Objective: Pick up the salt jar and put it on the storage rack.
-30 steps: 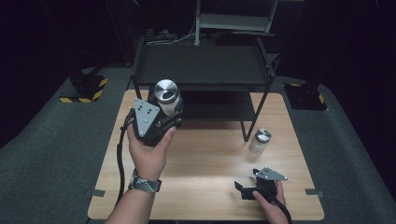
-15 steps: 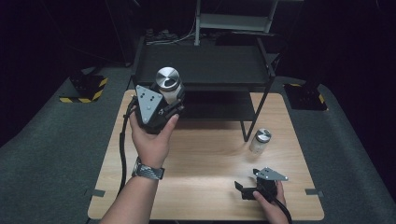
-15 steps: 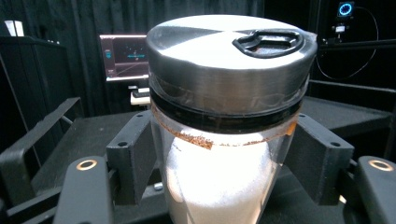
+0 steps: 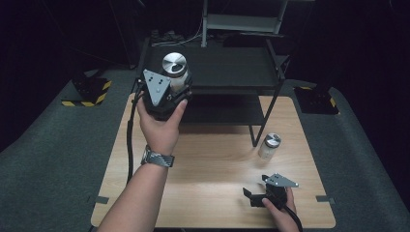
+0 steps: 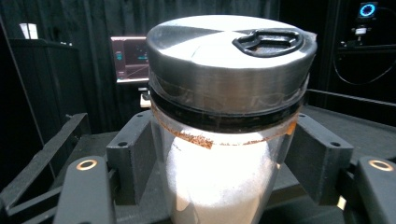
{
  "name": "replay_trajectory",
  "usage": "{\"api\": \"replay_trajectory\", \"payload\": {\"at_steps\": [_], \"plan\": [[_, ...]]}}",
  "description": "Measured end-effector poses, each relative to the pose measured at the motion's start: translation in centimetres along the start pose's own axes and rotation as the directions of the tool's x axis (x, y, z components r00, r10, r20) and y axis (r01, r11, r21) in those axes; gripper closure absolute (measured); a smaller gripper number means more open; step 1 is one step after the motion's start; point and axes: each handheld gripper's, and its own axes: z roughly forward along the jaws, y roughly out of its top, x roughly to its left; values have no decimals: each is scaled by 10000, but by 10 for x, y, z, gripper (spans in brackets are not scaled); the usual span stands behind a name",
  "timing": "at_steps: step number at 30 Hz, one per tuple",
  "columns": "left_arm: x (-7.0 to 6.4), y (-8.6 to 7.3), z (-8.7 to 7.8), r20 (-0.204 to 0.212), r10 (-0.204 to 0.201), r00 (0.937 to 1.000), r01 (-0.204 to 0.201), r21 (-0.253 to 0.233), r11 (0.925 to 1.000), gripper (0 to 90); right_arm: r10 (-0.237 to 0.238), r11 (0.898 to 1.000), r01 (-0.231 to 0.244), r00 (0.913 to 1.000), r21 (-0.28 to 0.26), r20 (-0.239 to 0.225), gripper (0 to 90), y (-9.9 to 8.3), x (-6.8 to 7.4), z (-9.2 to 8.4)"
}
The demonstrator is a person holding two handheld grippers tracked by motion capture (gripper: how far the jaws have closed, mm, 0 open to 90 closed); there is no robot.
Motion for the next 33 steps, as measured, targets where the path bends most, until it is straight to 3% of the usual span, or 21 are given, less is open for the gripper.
{"api": "replay_trajectory", "payload": {"at_steps": [18, 33], "plan": [[-7, 7, 41, -422, -40, 9991, 46, 139, 9999, 308, 27, 10000, -27, 10000, -40, -47, 8, -1, -2, -2], [-6, 6, 59, -512, -68, 9987, 86, 353, 9993, 308, 11, 10000, -12, 9999, -34, -157, 9, -1, -4, -2]]}}
